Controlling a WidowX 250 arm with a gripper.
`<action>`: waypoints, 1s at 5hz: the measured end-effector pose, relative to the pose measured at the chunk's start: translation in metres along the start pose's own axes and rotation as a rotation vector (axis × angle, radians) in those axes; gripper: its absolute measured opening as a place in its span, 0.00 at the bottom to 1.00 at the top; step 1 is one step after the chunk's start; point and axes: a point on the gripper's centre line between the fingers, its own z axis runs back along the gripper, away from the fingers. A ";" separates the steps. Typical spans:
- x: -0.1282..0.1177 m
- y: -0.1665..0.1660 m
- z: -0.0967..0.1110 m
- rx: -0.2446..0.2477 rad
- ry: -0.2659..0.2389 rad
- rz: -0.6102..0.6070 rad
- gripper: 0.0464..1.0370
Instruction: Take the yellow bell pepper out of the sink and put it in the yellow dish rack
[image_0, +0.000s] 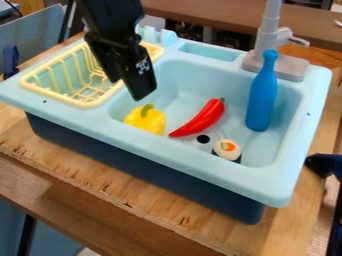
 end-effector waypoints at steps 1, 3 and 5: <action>-0.002 0.005 -0.016 0.007 0.034 -0.008 0.96; 0.001 0.006 -0.041 0.053 0.110 -0.031 0.96; 0.008 -0.002 -0.052 0.093 0.162 -0.058 0.92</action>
